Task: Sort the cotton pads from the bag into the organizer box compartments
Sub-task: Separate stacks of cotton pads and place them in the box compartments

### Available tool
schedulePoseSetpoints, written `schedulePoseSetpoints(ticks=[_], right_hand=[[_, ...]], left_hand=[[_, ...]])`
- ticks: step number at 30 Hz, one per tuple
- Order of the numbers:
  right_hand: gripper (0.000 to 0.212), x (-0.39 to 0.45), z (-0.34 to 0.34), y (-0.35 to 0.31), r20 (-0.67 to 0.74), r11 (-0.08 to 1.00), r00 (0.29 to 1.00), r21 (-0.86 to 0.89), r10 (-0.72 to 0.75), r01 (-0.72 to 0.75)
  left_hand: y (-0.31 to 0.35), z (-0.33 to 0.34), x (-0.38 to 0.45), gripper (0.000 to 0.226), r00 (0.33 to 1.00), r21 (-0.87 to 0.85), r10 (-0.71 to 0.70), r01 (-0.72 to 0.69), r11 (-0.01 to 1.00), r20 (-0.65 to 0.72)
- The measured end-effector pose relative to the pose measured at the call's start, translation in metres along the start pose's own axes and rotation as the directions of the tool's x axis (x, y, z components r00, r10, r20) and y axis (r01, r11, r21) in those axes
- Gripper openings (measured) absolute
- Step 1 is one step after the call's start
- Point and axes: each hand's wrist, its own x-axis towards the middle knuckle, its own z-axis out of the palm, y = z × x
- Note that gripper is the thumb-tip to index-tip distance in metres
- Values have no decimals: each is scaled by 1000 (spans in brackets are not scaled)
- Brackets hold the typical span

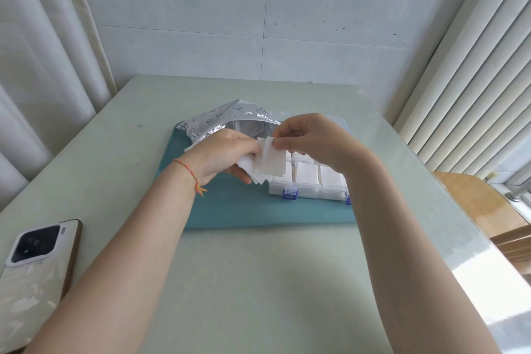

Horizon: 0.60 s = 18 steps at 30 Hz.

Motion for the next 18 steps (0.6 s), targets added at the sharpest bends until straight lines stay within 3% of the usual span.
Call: schedulePoseSetpoints(ticks=[18], right_hand=[[6, 6, 6, 6, 0, 1000, 1000, 4, 28, -28]], left_hand=[[3, 1, -1, 24, 1000, -80, -1, 2, 997, 8]])
